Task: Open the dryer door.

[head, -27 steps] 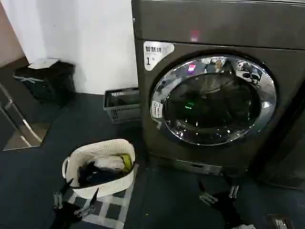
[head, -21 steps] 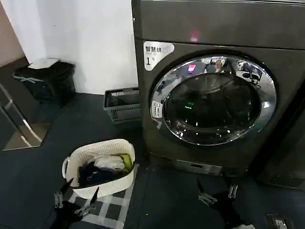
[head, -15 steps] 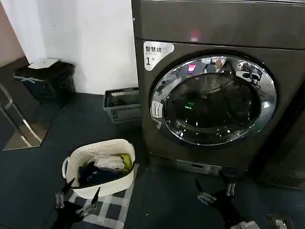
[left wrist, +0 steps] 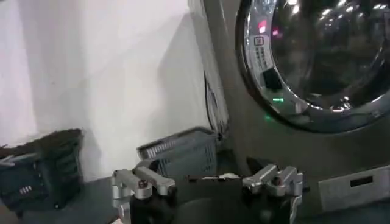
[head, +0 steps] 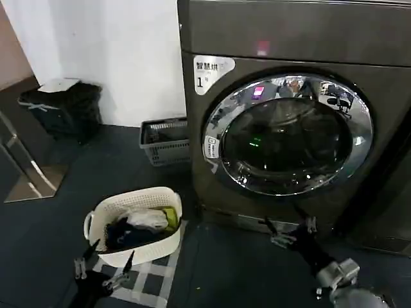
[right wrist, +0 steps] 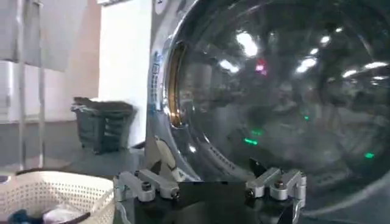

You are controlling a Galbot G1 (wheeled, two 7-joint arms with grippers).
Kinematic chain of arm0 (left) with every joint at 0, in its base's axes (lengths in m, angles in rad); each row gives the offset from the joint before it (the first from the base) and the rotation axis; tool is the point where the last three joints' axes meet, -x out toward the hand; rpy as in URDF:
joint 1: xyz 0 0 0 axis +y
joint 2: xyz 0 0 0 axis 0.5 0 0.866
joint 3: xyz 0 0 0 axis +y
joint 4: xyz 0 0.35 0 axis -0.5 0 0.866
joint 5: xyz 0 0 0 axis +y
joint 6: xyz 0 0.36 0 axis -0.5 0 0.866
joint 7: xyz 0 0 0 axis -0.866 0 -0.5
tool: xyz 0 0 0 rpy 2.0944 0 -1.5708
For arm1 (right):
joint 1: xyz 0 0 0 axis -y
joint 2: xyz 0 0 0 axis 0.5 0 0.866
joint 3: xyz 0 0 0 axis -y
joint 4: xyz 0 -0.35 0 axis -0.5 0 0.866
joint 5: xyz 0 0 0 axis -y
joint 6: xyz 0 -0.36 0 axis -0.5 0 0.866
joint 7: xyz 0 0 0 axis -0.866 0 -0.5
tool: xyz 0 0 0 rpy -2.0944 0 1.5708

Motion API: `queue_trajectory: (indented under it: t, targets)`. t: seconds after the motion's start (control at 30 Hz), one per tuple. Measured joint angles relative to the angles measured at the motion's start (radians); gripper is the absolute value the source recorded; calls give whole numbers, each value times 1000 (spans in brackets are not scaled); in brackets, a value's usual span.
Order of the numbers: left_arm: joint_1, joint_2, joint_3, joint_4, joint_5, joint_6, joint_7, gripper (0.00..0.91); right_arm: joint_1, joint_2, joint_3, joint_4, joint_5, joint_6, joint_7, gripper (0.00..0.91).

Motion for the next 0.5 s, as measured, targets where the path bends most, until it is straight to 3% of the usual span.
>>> queue_trajectory:
  t: [0.5]
  targets:
    - [-7, -1, 9, -2, 33, 18, 27, 907, 135, -71, -110, -98, 58, 12, -13, 907]
